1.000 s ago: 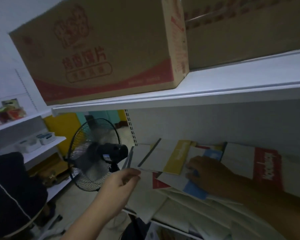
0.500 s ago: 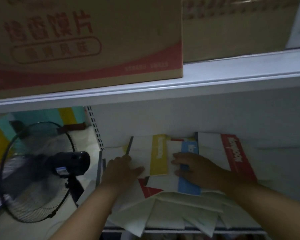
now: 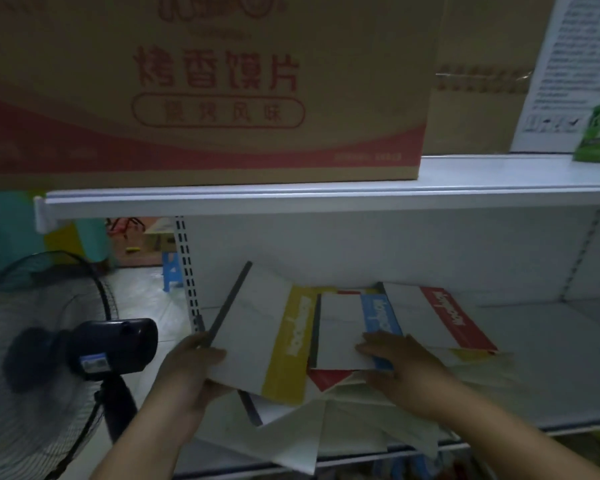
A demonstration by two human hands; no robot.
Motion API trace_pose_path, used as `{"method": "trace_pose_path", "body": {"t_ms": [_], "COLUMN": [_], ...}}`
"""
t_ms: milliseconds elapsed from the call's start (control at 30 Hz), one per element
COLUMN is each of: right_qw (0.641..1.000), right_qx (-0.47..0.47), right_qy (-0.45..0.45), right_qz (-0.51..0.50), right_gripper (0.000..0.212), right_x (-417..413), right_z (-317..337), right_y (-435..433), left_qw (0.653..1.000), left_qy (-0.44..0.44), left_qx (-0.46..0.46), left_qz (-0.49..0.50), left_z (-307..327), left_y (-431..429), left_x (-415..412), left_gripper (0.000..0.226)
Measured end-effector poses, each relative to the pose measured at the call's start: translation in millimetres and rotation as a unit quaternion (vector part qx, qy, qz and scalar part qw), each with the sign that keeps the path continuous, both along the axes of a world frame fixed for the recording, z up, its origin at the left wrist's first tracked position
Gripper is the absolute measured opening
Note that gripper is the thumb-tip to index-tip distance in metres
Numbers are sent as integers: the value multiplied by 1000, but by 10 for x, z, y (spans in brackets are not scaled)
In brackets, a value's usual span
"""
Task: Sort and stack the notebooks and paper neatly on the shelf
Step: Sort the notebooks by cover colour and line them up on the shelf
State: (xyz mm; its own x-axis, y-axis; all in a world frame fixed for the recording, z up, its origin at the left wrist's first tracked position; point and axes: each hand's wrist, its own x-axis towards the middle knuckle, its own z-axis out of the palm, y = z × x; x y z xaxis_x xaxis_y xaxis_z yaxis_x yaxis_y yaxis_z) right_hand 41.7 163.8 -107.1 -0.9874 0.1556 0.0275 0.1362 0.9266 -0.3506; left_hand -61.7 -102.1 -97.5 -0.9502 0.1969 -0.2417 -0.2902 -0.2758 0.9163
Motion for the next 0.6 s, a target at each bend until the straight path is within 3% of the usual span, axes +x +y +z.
{"method": "trace_pose_path", "body": {"t_ms": [167,300,367,533,600], "right_qw": [986,953,956,979,975], "right_qx": [-79,-138,-141,-58,-52], "right_qy": [140,269,258,118,140], "right_qz": [-34,-32,9,158,164], "right_gripper": [36,35,35,40,37], "right_x": [4,-26,-20,10,58], "right_z": [22,4,25,39,155], "right_y": [-68,-136,-272,-544,-476], "left_qw": [992,994,995,999,1000], "left_qy": [-60,-31,-25,6,21], "left_qx": [97,89,77,22,1], "left_qz": [-61,-59,-62,-38,-19], "left_z": [-71,-49,-12,43,63], "left_y": [-179,-37,75,309,344], "left_x": [151,278,358,477,498], "left_gripper": [38,39,28,23,26]}}
